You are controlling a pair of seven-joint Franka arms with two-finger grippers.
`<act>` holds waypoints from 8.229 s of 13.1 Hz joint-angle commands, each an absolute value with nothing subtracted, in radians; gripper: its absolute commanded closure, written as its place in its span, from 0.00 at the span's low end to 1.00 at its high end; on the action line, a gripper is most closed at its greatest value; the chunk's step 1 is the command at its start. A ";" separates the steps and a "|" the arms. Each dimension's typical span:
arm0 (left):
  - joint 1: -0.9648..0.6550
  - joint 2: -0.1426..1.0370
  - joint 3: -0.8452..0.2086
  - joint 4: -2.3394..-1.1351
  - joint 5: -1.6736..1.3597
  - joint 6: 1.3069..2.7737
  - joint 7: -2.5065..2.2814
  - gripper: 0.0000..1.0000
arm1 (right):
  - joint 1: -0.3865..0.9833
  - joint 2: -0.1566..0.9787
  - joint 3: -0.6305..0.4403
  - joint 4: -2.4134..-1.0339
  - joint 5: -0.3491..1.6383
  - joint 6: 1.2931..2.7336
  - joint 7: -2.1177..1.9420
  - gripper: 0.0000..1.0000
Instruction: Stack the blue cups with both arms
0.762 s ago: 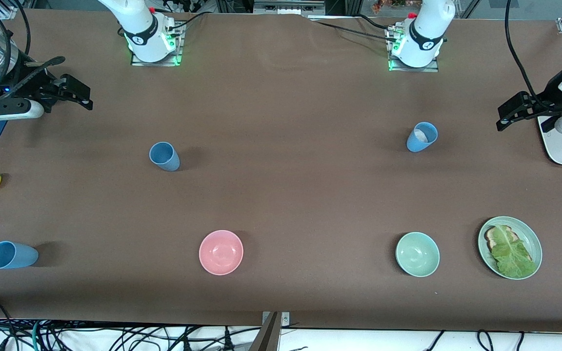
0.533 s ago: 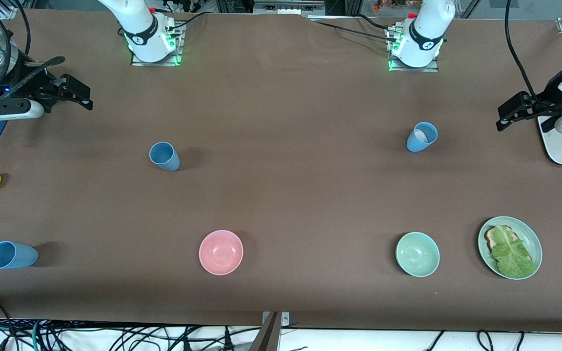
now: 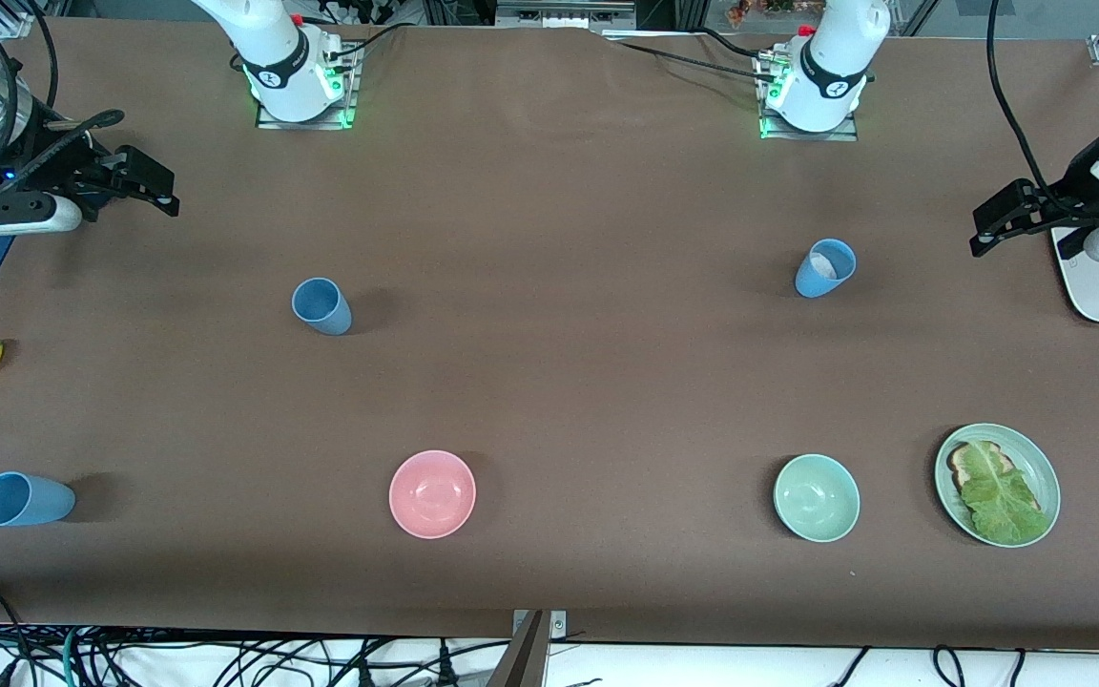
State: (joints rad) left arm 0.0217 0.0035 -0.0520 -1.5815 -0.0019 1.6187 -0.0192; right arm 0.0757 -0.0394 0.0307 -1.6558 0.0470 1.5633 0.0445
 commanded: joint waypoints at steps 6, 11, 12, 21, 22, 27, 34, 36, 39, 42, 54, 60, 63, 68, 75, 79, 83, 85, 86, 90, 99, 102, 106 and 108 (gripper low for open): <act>-0.014 -0.005 -0.044 -1.598 0.002 1.629 -0.025 0.00 | 0.074 -0.052 0.026 -1.652 0.052 1.557 0.031 0.00; -0.006 -0.005 -0.044 -1.598 0.002 1.629 -0.025 0.00 | 0.074 -0.052 0.026 -1.652 0.051 1.555 0.031 0.00; -0.005 -0.003 -0.044 -1.595 0.002 1.629 -0.025 0.00 | 0.074 -0.052 0.026 -1.652 0.051 1.555 0.031 0.00; -0.005 0.008 -0.046 -1.589 0.002 1.629 -0.023 0.00 | 0.072 -0.052 0.026 -1.652 0.052 1.554 0.031 0.00; -0.003 0.008 -0.045 -1.589 0.002 1.629 -0.021 0.00 | 0.074 -0.052 0.026 -1.652 0.052 1.554 0.031 0.00; -0.003 0.006 -0.044 -1.589 0.002 1.629 -0.021 0.00 | 0.074 -0.054 0.026 -1.654 0.054 1.552 0.031 0.00; -0.002 0.008 -0.044 -1.588 0.002 1.629 -0.023 0.00 | 0.072 -0.054 0.025 -1.654 0.057 1.559 0.031 0.00; -0.003 0.008 -0.044 -1.588 0.002 1.629 -0.023 0.00 | 0.072 -0.055 0.025 -1.654 0.058 1.559 0.031 0.00; -0.002 0.008 -0.044 -1.588 0.002 1.629 -0.023 0.00 | 0.072 -0.055 0.020 -1.657 0.058 1.559 0.031 0.00; -0.002 0.008 -0.044 -1.591 0.002 1.629 -0.023 0.00 | 0.074 -0.055 0.014 -1.672 0.058 1.565 0.031 0.00; 0.023 0.129 -0.044 -1.692 0.032 1.906 -0.040 0.00 | 0.075 -0.161 0.034 -2.094 0.049 1.902 0.038 0.00; 0.034 0.124 -0.044 -1.893 0.034 2.120 -0.037 0.00 | 0.077 -0.152 0.057 -2.247 0.048 2.078 0.048 0.11; 0.041 0.124 -0.044 -1.965 0.034 2.184 -0.035 0.00 | 0.078 -0.124 0.063 -2.299 0.048 2.172 0.049 0.26; 0.041 0.091 -0.044 -2.098 0.034 2.212 -0.034 0.00 | 0.080 -0.052 0.089 -2.342 0.048 2.299 0.052 0.41; 0.047 -0.075 -0.051 -2.324 0.038 2.185 0.029 0.00 | 0.089 0.060 0.103 -2.350 0.048 2.424 0.090 0.48; 0.055 -0.107 -0.052 -2.378 0.038 2.174 0.037 0.00 | 0.101 0.097 0.103 -2.349 0.049 2.473 0.091 0.52; 0.055 -0.123 -0.052 -2.474 0.038 2.237 0.037 0.00 | 0.101 0.120 0.103 -2.349 0.048 2.499 0.091 0.53; 0.054 -0.149 -0.066 -2.528 0.038 2.249 0.028 0.00 | 0.101 0.129 0.103 -2.350 0.048 2.506 0.091 0.53; 0.055 -0.153 -0.067 -2.537 0.038 2.247 0.026 0.00 | 0.101 0.132 0.103 -2.350 0.048 2.508 0.091 0.53; 0.055 -0.146 -0.067 -2.580 0.038 2.278 0.028 0.00 | 0.101 0.143 0.103 -2.350 0.048 2.511 0.091 0.65; 0.055 -0.066 -0.067 -2.661 0.038 2.543 0.028 0.00 | 0.101 0.143 0.103 -2.350 0.048 2.510 0.091 1.00; 0.063 -0.048 -0.067 -2.663 0.038 2.582 0.028 0.00 | 0.101 0.133 0.103 -2.349 0.049 2.505 0.087 1.00; 0.064 -0.019 -0.067 -2.672 0.038 2.623 0.028 0.00 | 0.101 0.118 0.103 -2.347 0.048 2.500 0.080 1.00; 0.064 -0.017 -0.067 -2.677 0.038 2.632 0.028 0.00 | 0.101 0.115 0.103 -2.345 0.049 2.497 0.080 1.00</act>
State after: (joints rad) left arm 0.0511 -0.0189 -0.0603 -2.6570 0.0120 2.5968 0.0244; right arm 0.0975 0.1395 0.1014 -2.3363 0.0469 2.4955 0.0782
